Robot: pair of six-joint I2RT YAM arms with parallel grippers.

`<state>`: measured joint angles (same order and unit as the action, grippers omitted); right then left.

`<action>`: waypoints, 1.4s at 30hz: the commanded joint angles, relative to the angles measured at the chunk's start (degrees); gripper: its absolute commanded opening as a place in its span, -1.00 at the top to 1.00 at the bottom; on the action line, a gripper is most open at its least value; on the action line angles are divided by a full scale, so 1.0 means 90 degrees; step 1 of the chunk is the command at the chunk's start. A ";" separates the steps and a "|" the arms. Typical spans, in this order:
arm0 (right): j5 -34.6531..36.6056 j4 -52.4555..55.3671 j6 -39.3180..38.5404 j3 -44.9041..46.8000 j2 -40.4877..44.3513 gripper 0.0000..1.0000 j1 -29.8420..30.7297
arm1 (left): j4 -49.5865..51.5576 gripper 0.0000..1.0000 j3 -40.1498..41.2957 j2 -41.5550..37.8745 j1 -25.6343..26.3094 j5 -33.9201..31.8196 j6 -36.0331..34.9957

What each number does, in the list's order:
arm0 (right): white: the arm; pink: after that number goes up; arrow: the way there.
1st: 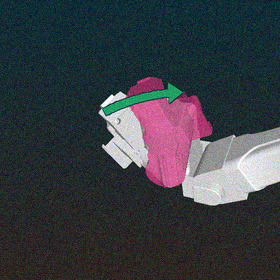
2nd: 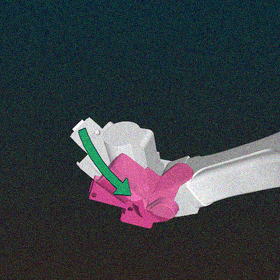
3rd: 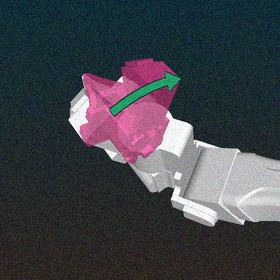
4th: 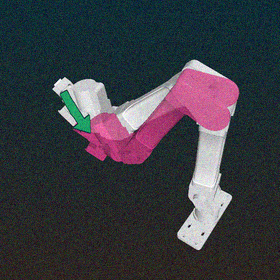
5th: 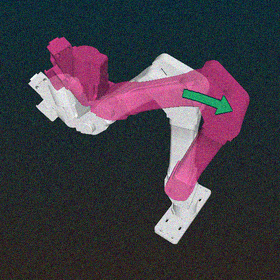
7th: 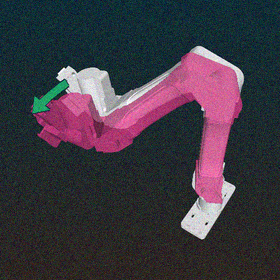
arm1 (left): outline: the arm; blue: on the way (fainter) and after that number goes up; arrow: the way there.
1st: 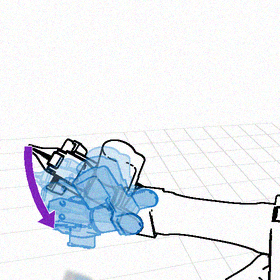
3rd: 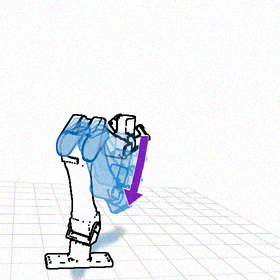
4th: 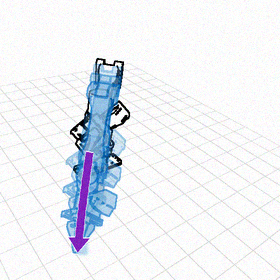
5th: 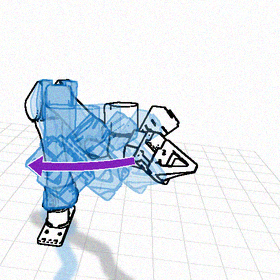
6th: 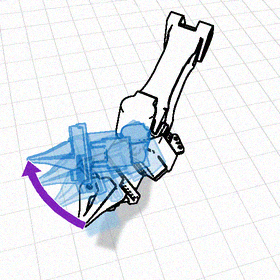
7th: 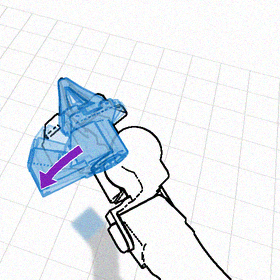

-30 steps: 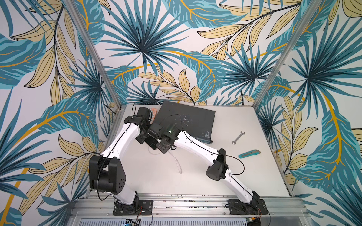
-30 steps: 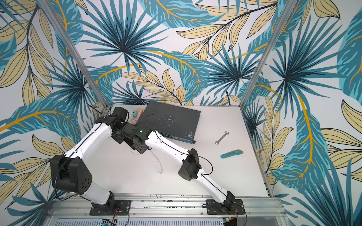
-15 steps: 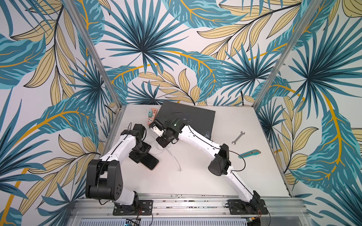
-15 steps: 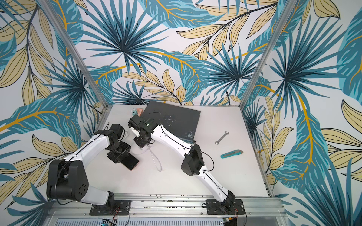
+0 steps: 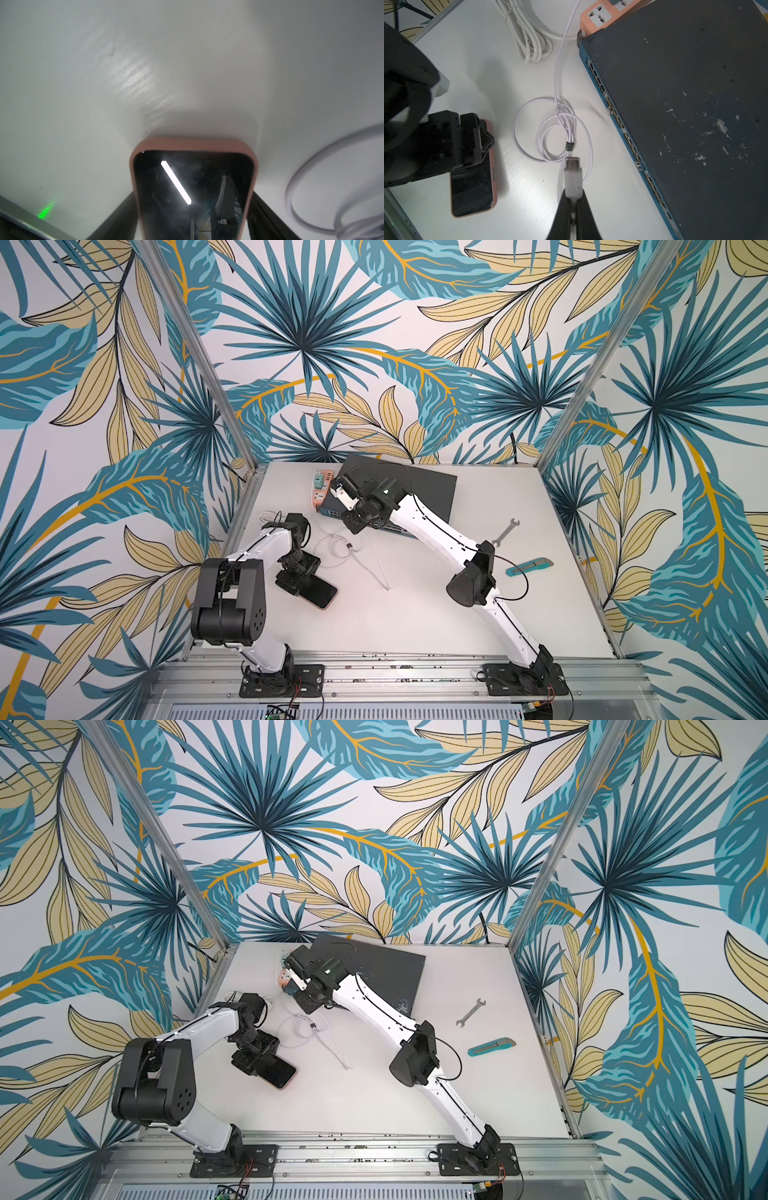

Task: Plug the charging cable into the phone
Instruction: Place the phone at the center of the board, then pick up the phone at the center of the board.

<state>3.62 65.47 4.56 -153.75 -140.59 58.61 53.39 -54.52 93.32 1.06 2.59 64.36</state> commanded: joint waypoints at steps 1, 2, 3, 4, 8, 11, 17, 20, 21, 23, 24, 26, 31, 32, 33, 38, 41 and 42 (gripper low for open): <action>0.0052 0.0064 0.0060 0.0194 0.0457 1.00 0.0041 | -0.0222 1.00 -0.0089 0.0123 -0.0025 -0.0214 -0.0022; 0.0039 0.0061 0.0053 0.0247 0.0506 1.00 0.0031 | -0.0212 0.97 -0.0123 0.0197 -0.0027 -0.0269 -0.0096; 0.0029 0.0064 0.0051 0.0292 0.0555 1.00 0.0022 | -0.0223 0.78 -0.0135 0.0272 -0.0021 -0.0295 -0.0170; 0.0022 0.0060 0.0043 0.0342 0.0599 1.00 0.0008 | -0.0245 0.47 -0.0129 0.0344 -0.0028 -0.0297 -0.0227; -0.0095 0.0040 0.0031 0.0544 0.0753 1.00 -0.0063 | -0.0447 -0.72 0.0057 0.0539 -0.0035 -0.0219 -0.0270; -0.0215 0.0030 0.0035 0.0633 0.0796 1.00 -0.0103 | -0.0506 -0.99 0.0107 0.0651 -0.0030 -0.0211 -0.0287; -0.0364 0.0020 0.0042 0.0712 0.0805 1.00 -0.0148 | -0.0409 -1.00 -0.0056 0.0806 -0.0087 -0.0504 -0.0579; -0.0342 0.0020 0.0050 0.0806 0.0857 1.00 -0.0151 | -0.0365 -0.97 -0.0143 0.0914 -0.0100 -0.0557 -0.0690; -0.0300 0.0029 0.0050 0.0837 0.0895 1.00 -0.0165 | -0.0336 -0.94 -0.0157 0.0984 -0.0098 -0.0560 -0.0726; -0.0220 0.0047 0.0059 0.0883 0.0968 1.00 -0.0164 | -0.0347 -0.88 -0.0132 0.1021 -0.0098 -0.0533 -0.0830; -0.0186 0.0055 0.0060 0.0919 0.1012 1.00 -0.0164 | -0.0303 -0.91 -0.0106 0.0988 -0.0090 -0.0547 -0.0863; -0.0097 0.0073 0.0065 0.1016 0.1096 1.00 -0.0162 | -0.0246 -0.94 0.0001 0.0873 -0.0070 -0.0516 -0.0919; 0.0043 0.0082 0.0070 0.1141 0.1235 1.00 -0.0165 | -0.0309 -0.98 0.0447 0.0492 0.0067 -0.0389 -0.1007; 0.0046 0.0079 0.0070 0.1135 0.1235 1.00 -0.0162 | -0.0323 -0.98 0.0497 0.0482 0.0114 -0.0372 -0.1001; 0.0040 0.0076 0.0078 0.1115 0.1237 1.00 -0.0164 | -0.0321 -0.98 0.0530 0.0486 0.0175 -0.0359 -0.0984; 0.0098 0.0134 0.0146 0.1138 0.1242 1.00 -0.0141 | -0.0292 -0.97 0.0538 0.0515 0.0516 -0.0374 -0.0937; 0.0321 0.0207 0.0217 0.1319 0.1320 1.00 -0.0126 | -0.0343 -0.77 0.0555 0.0497 0.0571 -0.0346 -0.0864; 0.0428 0.0249 0.0253 0.1392 0.1356 1.00 -0.0121 | -0.0349 -0.68 0.0543 0.0507 0.0568 -0.0340 -0.0862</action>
<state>4.69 65.84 5.39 -143.31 -130.91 57.28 47.77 -53.45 94.50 5.56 0.03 56.51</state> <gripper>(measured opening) 0.083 0.872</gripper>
